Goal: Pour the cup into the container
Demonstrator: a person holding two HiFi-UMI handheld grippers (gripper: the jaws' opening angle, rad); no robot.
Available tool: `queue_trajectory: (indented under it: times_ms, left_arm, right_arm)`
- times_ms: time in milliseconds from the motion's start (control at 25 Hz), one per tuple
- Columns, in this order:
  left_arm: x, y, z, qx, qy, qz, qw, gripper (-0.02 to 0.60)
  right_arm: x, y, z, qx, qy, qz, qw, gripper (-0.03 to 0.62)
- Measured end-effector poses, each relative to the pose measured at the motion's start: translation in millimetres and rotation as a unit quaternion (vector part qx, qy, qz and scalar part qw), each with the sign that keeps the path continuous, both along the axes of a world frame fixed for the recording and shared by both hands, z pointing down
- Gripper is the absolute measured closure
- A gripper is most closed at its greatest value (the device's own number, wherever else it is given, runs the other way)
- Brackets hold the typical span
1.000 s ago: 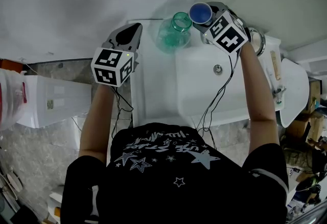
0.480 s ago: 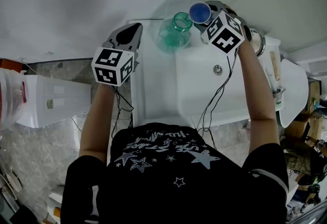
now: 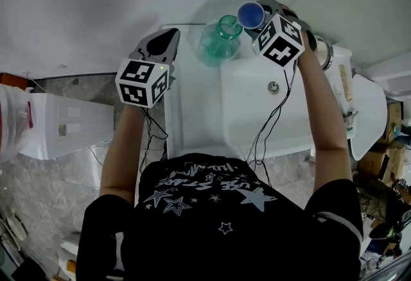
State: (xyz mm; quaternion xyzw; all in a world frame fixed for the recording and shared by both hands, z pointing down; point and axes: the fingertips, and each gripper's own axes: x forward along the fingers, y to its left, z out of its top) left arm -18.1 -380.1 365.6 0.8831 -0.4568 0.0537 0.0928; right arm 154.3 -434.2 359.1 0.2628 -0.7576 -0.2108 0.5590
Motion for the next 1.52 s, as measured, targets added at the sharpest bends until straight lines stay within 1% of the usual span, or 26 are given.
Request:
queue_trajectory:
  times_ms: [440,520,640,720,840,1040,1200,1360,1520]
  left_arm:
    - [1.6,2.9,-0.8,0.0,0.001,0.003,1.0,0.571]
    - [1.8,3.2,-1.8,0.001,0.001,0.003,1.0,0.571]
    - [1.0,3.7,-2.3,0.001,0.002,0.002,1.0,0.571]
    - [0.2,4.7,-2.2,0.001,0.002,0.001,1.0,0.571]
    - [-1.0,6.6,-1.8,0.001,0.002,0.0,1.0,0.571]
    - [-3.8,10.7,-4.3,0.004,0.002,-0.004,1.0,0.571]
    - [-6.3,16.0,-6.0,0.005,0.005,-0.008,0.9999,0.571]
    - [-6.6,24.4,-5.4,0.003,0.01,-0.01,0.9999,0.571]
    - [-5.4,33.8,-7.8,0.005,0.017,-0.012,0.9998,0.571]
  right_arm:
    - [2.2,-2.1,-2.4,0.027,0.042,-0.011,0.999,0.315]
    - [2.0,-2.0,-3.1,0.028,0.042,-0.01,0.999,0.315]
    - [0.5,-1.4,-4.8,0.024,0.027,-0.005,0.999,0.315]
    - [-0.4,-0.1,-6.4,0.018,0.011,0.001,1.0,0.315]
    - [-1.6,2.1,-8.1,0.001,-0.029,0.017,0.999,0.315]
    - [-0.2,6.3,-9.8,-0.021,-0.088,0.04,0.995,0.315]
    - [2.1,11.3,-11.5,-0.038,-0.154,0.064,0.985,0.316]
    - [1.5,21.5,-17.0,-0.053,-0.218,0.077,0.972,0.316]
    - [2.9,34.2,-21.0,-0.049,-0.26,0.09,0.96,0.316]
